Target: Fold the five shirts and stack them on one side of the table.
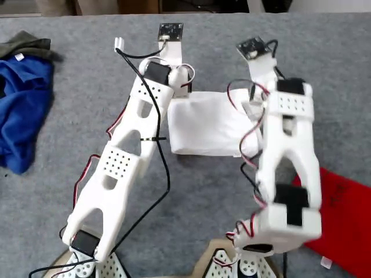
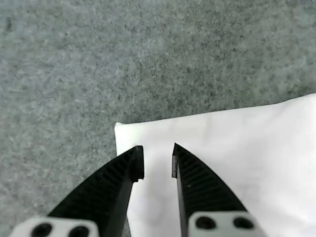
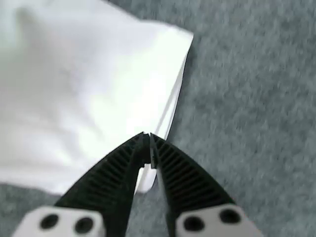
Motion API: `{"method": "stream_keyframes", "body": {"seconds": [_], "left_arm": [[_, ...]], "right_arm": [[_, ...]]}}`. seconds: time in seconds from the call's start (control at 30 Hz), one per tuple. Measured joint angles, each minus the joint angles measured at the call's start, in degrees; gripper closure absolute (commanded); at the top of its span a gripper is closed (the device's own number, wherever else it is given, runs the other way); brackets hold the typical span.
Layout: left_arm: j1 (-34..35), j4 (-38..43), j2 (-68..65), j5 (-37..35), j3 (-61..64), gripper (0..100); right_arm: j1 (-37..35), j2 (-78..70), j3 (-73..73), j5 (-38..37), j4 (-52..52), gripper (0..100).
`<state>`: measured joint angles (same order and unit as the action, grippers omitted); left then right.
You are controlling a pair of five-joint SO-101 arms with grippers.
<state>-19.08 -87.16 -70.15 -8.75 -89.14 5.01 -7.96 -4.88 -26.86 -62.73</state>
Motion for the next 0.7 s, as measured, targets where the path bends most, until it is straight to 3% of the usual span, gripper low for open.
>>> {"method": "stream_keyframes", "body": {"seconds": [0.37, 0.7], "left_arm": [[0.1, 4.9, -5.7, -1.1, 0.1, 97], [4.2, 7.1, -5.7, -1.7, 0.1, 97]], "right_arm": [[-0.9, -32.2, 30.1, 0.4, -7.6, 99.3], [0.1, -38.4, 37.3, -0.1, -8.5, 99.3]]}}
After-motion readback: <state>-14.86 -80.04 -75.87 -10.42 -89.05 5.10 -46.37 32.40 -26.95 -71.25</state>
